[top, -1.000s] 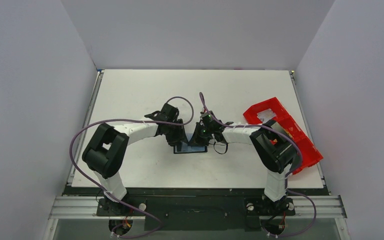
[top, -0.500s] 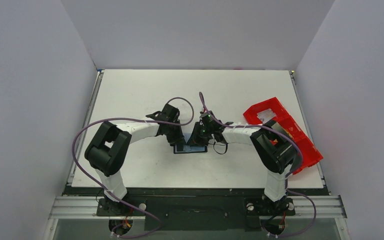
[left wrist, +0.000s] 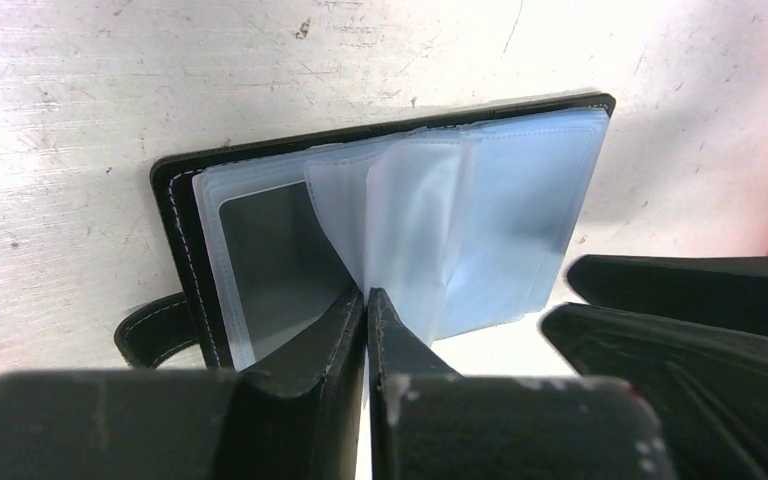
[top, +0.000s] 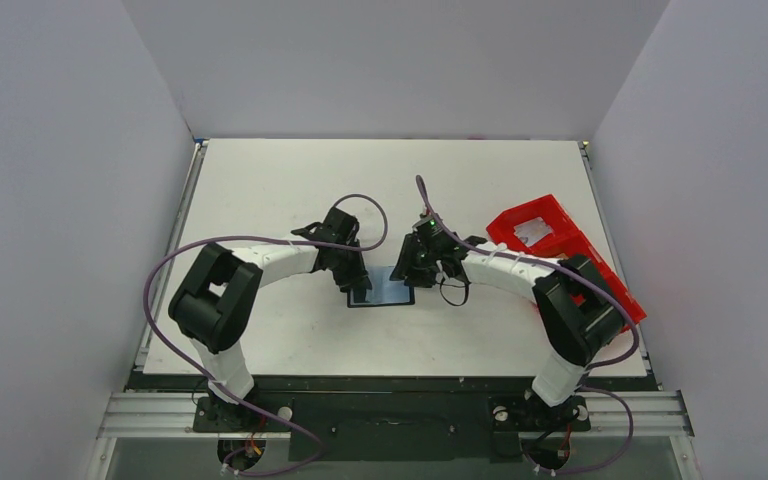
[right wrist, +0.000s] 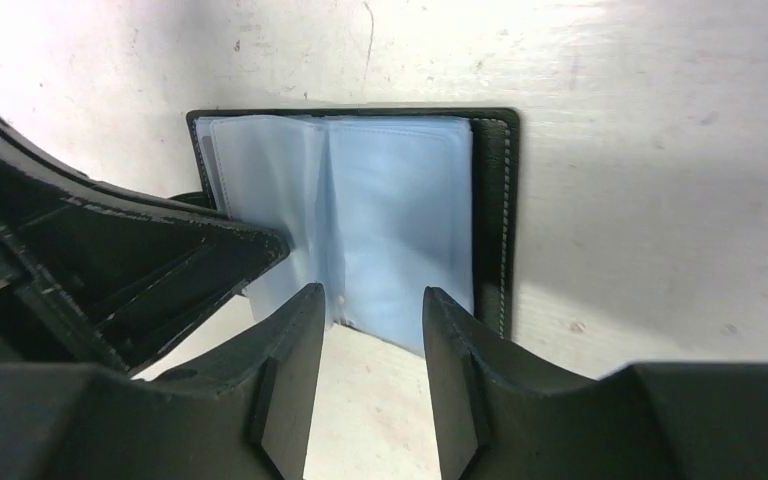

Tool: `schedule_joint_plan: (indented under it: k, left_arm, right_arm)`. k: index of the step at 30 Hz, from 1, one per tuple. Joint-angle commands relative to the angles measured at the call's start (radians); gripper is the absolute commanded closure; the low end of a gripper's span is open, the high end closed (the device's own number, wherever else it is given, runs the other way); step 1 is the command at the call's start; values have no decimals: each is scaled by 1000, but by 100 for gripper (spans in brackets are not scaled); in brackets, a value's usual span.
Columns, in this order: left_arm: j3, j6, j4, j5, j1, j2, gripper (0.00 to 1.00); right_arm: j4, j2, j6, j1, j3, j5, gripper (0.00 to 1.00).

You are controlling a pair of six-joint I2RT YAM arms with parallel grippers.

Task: Take the credit cards out of the card holder
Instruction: Remove the credit card from the card holder.

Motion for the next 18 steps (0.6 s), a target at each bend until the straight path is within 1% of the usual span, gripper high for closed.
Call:
schedule_joint_plan:
  k: [1,4,7,8,10,12,18]
  left_arm:
    - [13,14,29,9,-10,-49,96]
    - [24,16,47,32,-19,-52,86]
    - [39,18,58,48,-33,-46,80]
    - [42,18,64,52,-36,-43,75]
    - [52,17,67,60,-42,-38,72]
    - [65,17,70,63,-49,-33,69]
    - [104,19,70,69,-65,-19,67]
  right_arm:
    - [-72,-104,-33,-15,1,92,62]
    - [-102,-138,-42,-22,3,121,62]
    - [-116,-156,-46,-30,0,133,62]
    - [-119,-165,-48,-32,-3,135,62]
    - [-125,-174,-50,-34,-5,143,62]
    - [-130,-184,-51,-36,-10,152,62]
    - [-145,-219,-51,-45,-28,175,62]
